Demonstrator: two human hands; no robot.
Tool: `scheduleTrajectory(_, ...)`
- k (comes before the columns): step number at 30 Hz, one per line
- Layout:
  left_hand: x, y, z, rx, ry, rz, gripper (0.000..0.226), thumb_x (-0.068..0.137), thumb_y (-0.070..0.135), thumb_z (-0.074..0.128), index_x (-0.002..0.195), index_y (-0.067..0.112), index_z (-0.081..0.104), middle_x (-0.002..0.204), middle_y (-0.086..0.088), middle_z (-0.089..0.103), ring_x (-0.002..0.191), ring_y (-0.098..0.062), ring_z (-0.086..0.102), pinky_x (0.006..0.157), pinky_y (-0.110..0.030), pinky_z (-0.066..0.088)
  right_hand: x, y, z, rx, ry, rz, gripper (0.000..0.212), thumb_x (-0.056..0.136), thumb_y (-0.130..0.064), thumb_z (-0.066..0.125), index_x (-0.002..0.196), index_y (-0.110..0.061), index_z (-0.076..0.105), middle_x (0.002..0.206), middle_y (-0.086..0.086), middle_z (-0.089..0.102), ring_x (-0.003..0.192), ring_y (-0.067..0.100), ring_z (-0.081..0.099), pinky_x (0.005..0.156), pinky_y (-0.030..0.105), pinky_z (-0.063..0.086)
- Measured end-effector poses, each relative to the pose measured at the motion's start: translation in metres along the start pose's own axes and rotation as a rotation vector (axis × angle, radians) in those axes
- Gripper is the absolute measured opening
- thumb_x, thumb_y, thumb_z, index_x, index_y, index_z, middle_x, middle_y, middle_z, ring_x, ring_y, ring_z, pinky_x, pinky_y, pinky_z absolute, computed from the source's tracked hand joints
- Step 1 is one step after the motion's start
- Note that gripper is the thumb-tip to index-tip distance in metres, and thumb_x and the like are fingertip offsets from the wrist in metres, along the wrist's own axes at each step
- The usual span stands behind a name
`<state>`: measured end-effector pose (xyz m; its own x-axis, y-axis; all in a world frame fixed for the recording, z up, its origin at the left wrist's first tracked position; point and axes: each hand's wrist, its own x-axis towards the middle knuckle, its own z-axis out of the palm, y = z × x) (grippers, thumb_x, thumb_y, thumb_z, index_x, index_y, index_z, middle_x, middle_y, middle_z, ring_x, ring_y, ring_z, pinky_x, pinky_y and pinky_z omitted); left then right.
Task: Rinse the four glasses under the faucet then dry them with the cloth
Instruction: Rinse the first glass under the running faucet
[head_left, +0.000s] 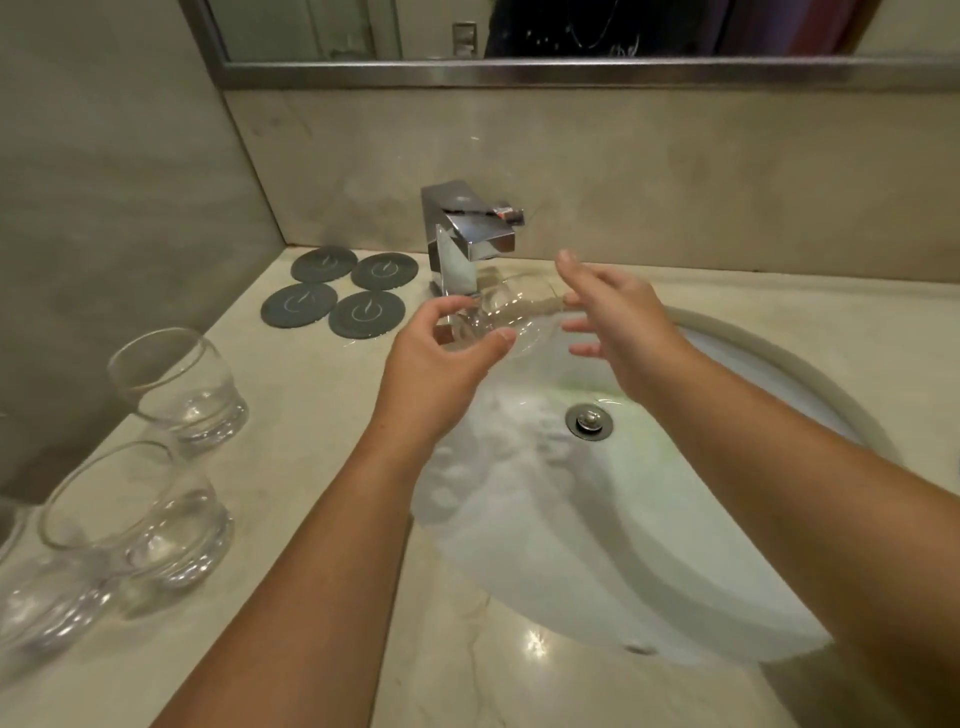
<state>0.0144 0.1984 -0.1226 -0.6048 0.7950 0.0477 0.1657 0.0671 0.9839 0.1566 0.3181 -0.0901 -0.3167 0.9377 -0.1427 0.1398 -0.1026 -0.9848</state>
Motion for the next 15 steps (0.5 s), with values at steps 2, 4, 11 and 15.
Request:
scheduleTrajectory(2, 0.003, -0.002, -0.004, 0.086, 0.021, 0.03, 0.063, 0.071, 0.054, 0.088, 0.129, 0.04, 0.067, 0.119, 0.007, 0.075, 0.105, -0.013, 0.076, 0.094, -0.038, 0.062, 0.021, -0.011, 0.006, -0.051, 0.034, -0.087, 0.045, 0.097, -0.054, 0.07, 0.129, -0.021, 0.068, 0.108, -0.003, 0.072, 0.075, 0.009, 0.07, 0.075, 0.035, 0.057)
scheduleTrajectory(4, 0.006, -0.005, -0.005, 0.103, 0.026, 0.05, 0.066, 0.073, 0.052, 0.089, 0.134, 0.039, 0.066, 0.123, 0.009, 0.074, 0.11, -0.012, 0.075, 0.099, -0.039, 0.061, 0.039, -0.019, 0.014, -0.116, 0.052, -0.18, 0.048, 0.095, -0.052, 0.072, 0.133, -0.021, 0.069, 0.11, -0.002, 0.076, 0.065, 0.004, 0.072, 0.074, 0.033, 0.059)
scheduleTrajectory(11, 0.015, -0.014, -0.004, 0.071, 0.03, 0.047, 0.069, 0.072, 0.046, 0.092, 0.136, 0.036, 0.067, 0.123, 0.007, 0.075, 0.108, -0.009, 0.075, 0.102, -0.042, 0.06, 0.063, -0.032, 0.038, -0.273, 0.146, -0.399, 0.025, 0.09, -0.042, 0.08, 0.106, -0.023, 0.081, 0.085, -0.01, 0.077, 0.079, 0.011, 0.076, 0.081, 0.031, 0.061)
scheduleTrajectory(15, 0.016, -0.014, -0.003, 0.026, 0.034, 0.027, 0.073, 0.067, 0.049, 0.088, 0.135, 0.034, 0.067, 0.122, 0.004, 0.076, 0.106, -0.012, 0.077, 0.101, -0.043, 0.061, 0.067, -0.033, 0.041, -0.324, 0.18, -0.447, 0.01, 0.093, -0.031, 0.078, 0.097, -0.024, 0.084, 0.08, -0.009, 0.077, 0.074, 0.011, 0.074, 0.087, 0.035, 0.061)
